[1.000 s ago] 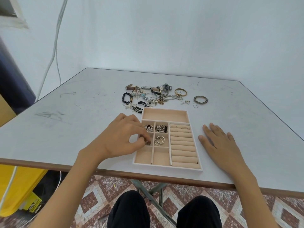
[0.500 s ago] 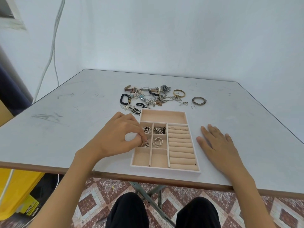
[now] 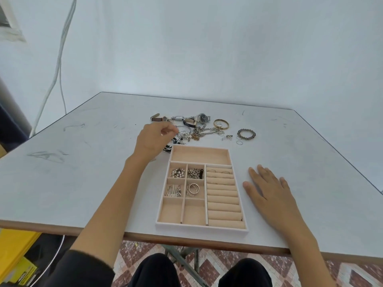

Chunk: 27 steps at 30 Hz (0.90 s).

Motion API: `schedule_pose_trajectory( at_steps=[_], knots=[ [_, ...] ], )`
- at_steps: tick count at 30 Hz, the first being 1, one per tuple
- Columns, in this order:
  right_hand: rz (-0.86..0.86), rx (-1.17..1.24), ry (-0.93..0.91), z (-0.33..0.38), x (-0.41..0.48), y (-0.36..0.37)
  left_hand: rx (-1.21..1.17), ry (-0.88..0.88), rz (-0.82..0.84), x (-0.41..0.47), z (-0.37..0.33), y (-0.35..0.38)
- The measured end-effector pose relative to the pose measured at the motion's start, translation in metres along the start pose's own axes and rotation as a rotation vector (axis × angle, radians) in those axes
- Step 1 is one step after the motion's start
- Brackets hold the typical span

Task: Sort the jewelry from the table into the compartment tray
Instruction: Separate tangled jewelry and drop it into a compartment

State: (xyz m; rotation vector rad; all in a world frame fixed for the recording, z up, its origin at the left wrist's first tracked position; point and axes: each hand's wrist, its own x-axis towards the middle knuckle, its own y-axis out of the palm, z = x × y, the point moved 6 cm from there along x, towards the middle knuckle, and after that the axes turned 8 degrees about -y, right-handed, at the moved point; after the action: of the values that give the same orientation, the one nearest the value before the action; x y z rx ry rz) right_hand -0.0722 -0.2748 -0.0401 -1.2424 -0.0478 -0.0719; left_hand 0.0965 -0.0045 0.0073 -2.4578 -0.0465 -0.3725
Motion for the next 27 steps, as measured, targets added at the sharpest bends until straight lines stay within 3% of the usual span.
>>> schedule_pose_trajectory(
  at_steps=[6, 12, 19, 27],
  knots=[
    [0.001, 0.008, 0.005, 0.002, 0.000, -0.002, 0.266, 0.070, 0.156, 0.035, -0.011, 0.049],
    [-0.007, -0.018, 0.009, 0.001, 0.002, -0.004, 0.457, 0.108, 0.199, 0.047, -0.010, 0.060],
    [-0.016, -0.031, 0.011, 0.002, 0.002, -0.005, 0.355, 0.060, 0.196, 0.045, -0.009, 0.060],
    [-0.019, -0.041, 0.014, 0.004, 0.002, -0.005, 0.573, 0.101, 0.053, 0.044, -0.014, 0.054]
  ],
)
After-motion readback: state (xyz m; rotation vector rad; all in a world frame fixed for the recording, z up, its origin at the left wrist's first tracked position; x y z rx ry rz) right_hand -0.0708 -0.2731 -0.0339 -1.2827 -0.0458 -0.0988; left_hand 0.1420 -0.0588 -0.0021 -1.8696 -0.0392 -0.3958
